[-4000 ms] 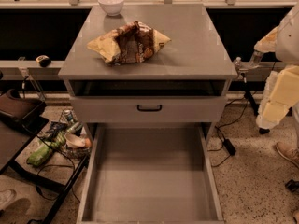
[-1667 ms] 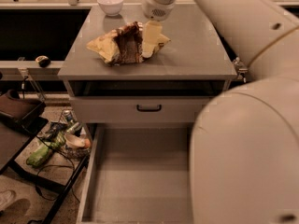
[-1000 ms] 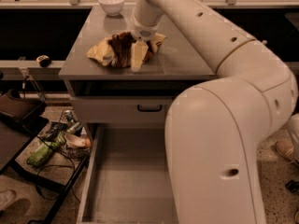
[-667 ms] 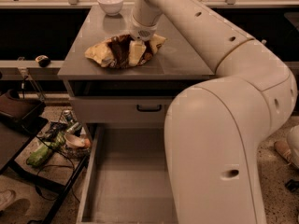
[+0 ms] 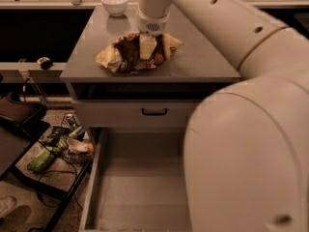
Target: Place brown chip bag into middle drawer
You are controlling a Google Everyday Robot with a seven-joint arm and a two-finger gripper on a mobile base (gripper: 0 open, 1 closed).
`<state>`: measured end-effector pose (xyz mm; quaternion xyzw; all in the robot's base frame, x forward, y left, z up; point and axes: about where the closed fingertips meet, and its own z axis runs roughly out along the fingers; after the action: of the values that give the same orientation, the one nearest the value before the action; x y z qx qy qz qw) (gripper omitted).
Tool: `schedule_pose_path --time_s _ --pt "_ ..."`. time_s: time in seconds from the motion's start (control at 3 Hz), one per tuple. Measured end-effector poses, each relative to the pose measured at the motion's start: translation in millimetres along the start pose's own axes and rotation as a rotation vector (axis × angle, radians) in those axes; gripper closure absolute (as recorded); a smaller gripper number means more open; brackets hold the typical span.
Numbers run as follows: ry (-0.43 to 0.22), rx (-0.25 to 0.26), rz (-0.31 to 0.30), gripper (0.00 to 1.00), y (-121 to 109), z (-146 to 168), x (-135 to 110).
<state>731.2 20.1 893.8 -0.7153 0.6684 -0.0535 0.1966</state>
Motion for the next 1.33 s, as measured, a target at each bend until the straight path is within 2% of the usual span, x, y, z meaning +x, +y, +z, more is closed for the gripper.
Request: schedule_pose_path --time_s 0.33,0.67,1.0,1.33 --pt "0.09 0.021 0.109 1.0 43.4 -58.7 17.5" --pt "0.132 0.019 0.237 1.0 113.6 -114.4 23.8" --pt "0.127 -0.027 0.405 1.0 187.4 -127.8 33.4" --pt "0.063 -0.1 0.557 1.0 238.7 -83.8 59.0"
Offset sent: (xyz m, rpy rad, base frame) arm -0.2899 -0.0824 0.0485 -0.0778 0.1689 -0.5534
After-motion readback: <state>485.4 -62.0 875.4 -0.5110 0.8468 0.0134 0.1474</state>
